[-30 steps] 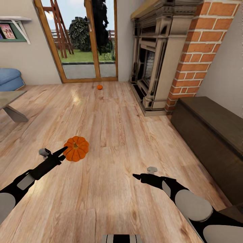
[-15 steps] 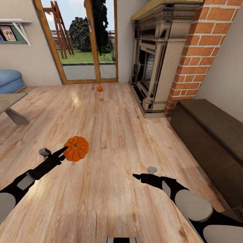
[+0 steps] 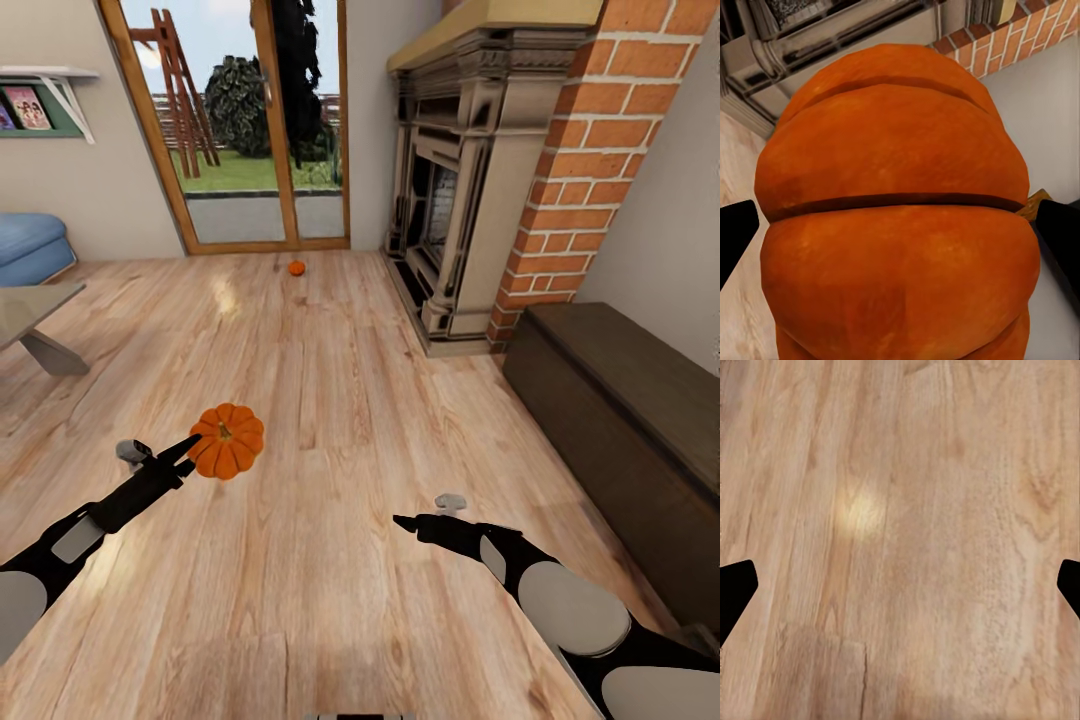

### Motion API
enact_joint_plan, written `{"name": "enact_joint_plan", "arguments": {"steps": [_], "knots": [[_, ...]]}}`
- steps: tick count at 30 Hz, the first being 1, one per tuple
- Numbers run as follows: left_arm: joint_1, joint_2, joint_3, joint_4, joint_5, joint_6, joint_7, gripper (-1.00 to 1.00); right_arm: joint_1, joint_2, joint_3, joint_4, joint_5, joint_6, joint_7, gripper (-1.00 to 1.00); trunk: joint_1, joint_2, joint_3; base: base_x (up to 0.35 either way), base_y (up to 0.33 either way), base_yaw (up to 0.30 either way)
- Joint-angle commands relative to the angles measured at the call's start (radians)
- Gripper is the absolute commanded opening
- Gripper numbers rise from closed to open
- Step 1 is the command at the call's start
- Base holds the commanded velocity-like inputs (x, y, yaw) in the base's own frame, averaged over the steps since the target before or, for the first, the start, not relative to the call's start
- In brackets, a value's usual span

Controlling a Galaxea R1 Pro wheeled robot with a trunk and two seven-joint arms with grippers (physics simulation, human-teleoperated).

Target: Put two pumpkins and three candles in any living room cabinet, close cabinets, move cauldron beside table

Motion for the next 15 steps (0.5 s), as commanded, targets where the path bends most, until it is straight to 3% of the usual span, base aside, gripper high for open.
{"name": "enact_joint_plan", "arguments": {"steps": [1, 15], "knots": [[0.000, -0.001, 0.000, 0.001, 0.000, 0.000, 0.000, -1.00, 0.000, 0.000, 0.000, 0.000, 0.000, 0.000, 0.000, 1.00, -0.004, 0.007, 0.004, 0.000, 0.000, 0.000], [0.000, -0.003, 0.000, 0.001, 0.000, 0.000, 0.000, -1.00, 0.000, 0.000, 0.000, 0.000, 0.000, 0.000, 0.000, 1.00, -0.058, 0.105, 0.066, 0.000, 0.000, 0.000]]}}
